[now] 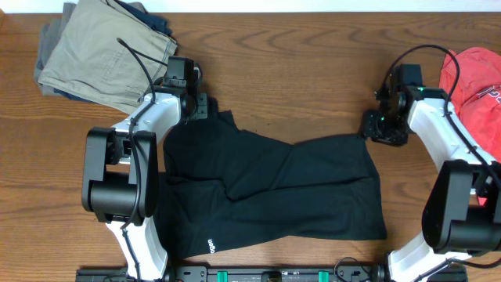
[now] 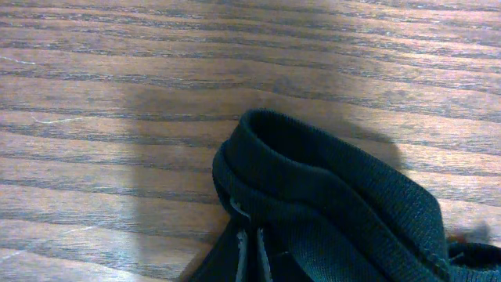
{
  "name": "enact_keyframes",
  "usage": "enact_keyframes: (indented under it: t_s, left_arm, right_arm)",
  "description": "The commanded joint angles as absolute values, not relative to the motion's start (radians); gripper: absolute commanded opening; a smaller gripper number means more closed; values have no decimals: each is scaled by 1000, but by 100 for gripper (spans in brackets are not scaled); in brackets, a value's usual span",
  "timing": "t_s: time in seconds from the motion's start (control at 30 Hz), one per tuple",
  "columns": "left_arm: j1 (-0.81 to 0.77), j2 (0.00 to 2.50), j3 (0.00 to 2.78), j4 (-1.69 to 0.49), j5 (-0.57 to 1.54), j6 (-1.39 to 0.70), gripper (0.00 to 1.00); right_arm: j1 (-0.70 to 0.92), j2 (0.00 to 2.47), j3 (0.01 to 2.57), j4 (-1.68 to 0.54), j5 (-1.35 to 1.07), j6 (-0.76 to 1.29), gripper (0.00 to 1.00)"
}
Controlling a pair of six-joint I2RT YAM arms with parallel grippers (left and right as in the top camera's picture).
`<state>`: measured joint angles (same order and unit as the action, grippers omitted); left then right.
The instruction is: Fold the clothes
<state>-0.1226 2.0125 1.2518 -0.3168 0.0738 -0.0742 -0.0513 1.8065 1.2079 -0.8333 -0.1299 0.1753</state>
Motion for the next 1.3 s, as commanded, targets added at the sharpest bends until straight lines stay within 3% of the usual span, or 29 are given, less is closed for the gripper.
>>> enact_keyframes:
  t_s: [0.0, 0.4, 1.27]
  left_arm:
    - [-123, 2020, 1227, -320, 59, -72, 6]
    - [-123, 2020, 1227, -316, 59, -75, 6]
    - [-123, 2020, 1201, -304, 59, -75, 6]
  right_arm:
    - [-53, 1836, 1233, -804, -191, 171, 50]
    - [-12, 1913, 1232, -728, -143, 178, 54]
    - [34, 1941, 1227, -748, -145, 262, 37]
